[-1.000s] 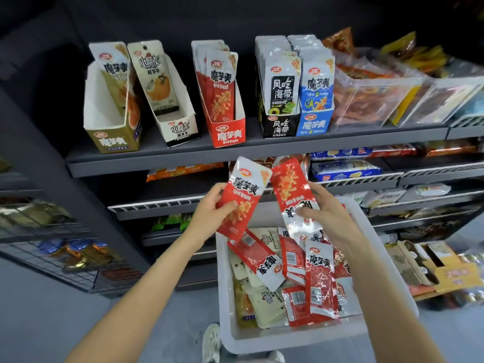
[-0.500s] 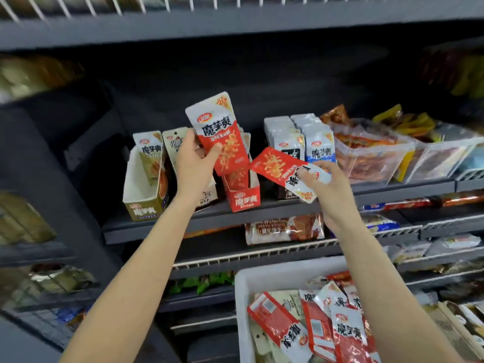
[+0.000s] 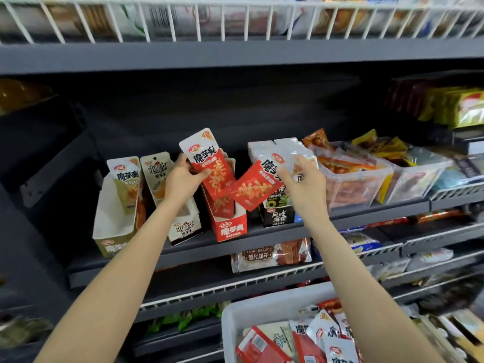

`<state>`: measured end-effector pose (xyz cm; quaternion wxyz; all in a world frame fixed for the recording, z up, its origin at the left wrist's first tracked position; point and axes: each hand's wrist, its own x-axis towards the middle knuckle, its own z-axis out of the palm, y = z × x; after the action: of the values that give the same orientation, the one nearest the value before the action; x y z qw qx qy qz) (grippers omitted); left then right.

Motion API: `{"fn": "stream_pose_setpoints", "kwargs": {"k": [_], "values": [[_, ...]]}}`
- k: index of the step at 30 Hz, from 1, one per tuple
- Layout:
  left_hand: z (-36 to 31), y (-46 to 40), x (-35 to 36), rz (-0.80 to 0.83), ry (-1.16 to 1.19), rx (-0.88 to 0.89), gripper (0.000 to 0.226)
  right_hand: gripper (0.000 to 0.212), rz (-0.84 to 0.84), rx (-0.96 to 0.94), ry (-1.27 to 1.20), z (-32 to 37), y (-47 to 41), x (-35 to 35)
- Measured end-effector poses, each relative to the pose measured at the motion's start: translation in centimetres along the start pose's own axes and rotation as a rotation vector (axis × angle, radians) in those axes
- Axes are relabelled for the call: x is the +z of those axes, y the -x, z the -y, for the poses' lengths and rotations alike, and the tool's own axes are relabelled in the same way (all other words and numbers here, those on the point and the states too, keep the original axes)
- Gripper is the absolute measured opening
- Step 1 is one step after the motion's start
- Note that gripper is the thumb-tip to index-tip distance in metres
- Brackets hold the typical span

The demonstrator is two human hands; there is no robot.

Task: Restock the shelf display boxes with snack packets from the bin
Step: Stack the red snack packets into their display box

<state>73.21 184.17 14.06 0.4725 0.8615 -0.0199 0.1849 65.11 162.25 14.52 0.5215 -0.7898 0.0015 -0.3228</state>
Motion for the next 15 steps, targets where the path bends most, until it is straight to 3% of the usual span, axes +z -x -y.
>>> {"fn": "stream_pose_setpoints", "kwargs": {"k": [7,11,15], "values": [[1.3,-0.7,0.9,0.14,-0.181,0.104,0.048,0.041,0.076,-0.057,0.044,0.1,-1.2,2.2],[2.0,-0.5,2.2,-0.033,-0.597,0.321,0.05,0.025,0.104,-0.101,0.113,-0.2,-1.7,3.7],[2.9,-1.0,2.1,-0.106,-0.454,0.229,0.032,0.016,0.181,-0.176,0.203,0.3,-1.9,5.0]]}}
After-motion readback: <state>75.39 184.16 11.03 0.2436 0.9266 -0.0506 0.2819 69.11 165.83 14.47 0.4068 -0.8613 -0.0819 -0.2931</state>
